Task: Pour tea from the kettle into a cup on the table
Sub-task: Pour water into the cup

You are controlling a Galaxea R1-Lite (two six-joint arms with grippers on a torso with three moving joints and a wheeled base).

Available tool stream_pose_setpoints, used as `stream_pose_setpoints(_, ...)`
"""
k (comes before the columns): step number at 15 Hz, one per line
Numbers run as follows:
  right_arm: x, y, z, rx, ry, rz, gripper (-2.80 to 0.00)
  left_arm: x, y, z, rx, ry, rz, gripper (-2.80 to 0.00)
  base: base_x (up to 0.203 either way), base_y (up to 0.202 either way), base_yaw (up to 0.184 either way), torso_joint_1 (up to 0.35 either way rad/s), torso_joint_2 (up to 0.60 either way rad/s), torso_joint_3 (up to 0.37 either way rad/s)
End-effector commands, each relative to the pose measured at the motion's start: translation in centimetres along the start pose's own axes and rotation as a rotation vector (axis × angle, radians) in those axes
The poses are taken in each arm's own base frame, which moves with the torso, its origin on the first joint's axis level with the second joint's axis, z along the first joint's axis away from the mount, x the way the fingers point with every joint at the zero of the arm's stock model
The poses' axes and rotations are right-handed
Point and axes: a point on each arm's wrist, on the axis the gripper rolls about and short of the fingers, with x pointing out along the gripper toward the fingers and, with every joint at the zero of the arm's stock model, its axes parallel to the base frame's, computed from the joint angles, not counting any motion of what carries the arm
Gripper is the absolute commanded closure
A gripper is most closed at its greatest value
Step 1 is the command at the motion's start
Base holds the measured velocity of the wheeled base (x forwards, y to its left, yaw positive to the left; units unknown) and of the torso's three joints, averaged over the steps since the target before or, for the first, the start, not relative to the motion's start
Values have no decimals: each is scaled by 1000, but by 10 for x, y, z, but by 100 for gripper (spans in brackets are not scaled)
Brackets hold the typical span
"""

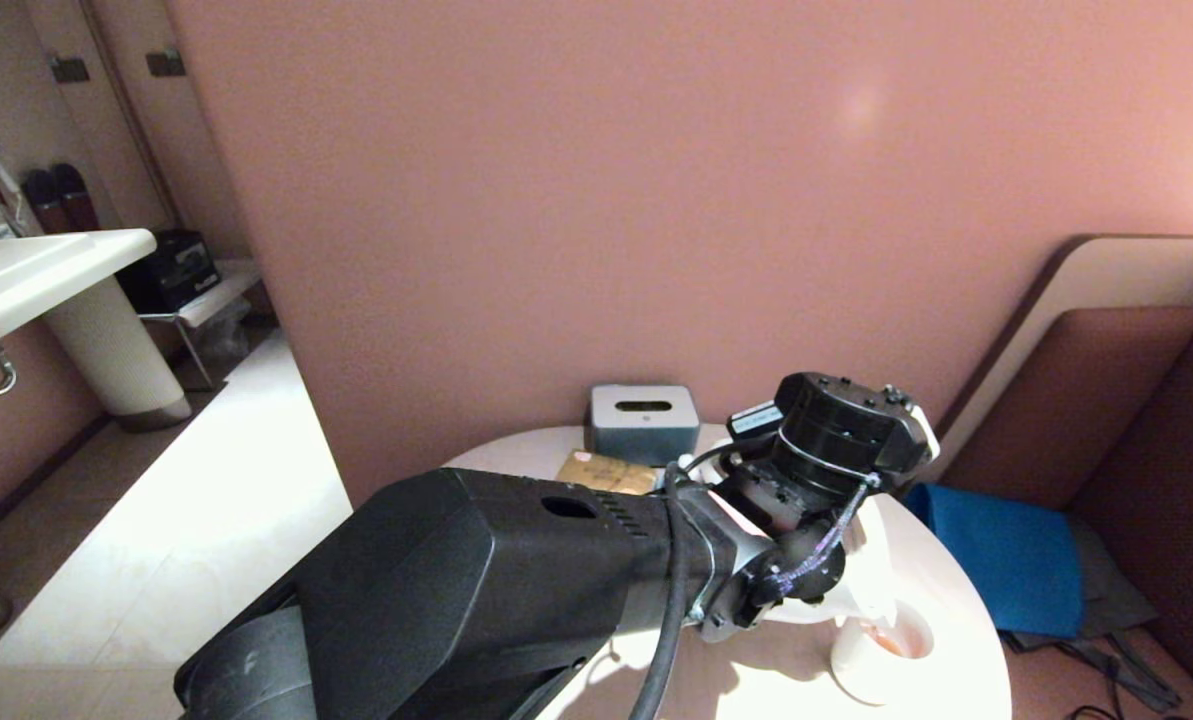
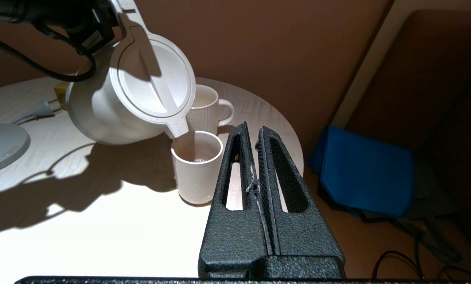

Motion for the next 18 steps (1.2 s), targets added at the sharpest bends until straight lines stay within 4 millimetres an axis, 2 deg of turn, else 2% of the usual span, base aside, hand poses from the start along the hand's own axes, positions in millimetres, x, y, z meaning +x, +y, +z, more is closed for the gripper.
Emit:
stream_pose_setpoints(1,0,0,0,0,0,0,0,1,-2,-1,5,3,1,0,0,0,0,0,0,0)
stream_pose_setpoints(13,0,0,0,0,1,0,0,1,-6,-1,8,3,-3,0,0,0,0,0,0,0)
stream_pose_setpoints(18,0,0,0,0,0,0,0,-2,1,2,-14,-6,4,0,0,0,0,0,0,0)
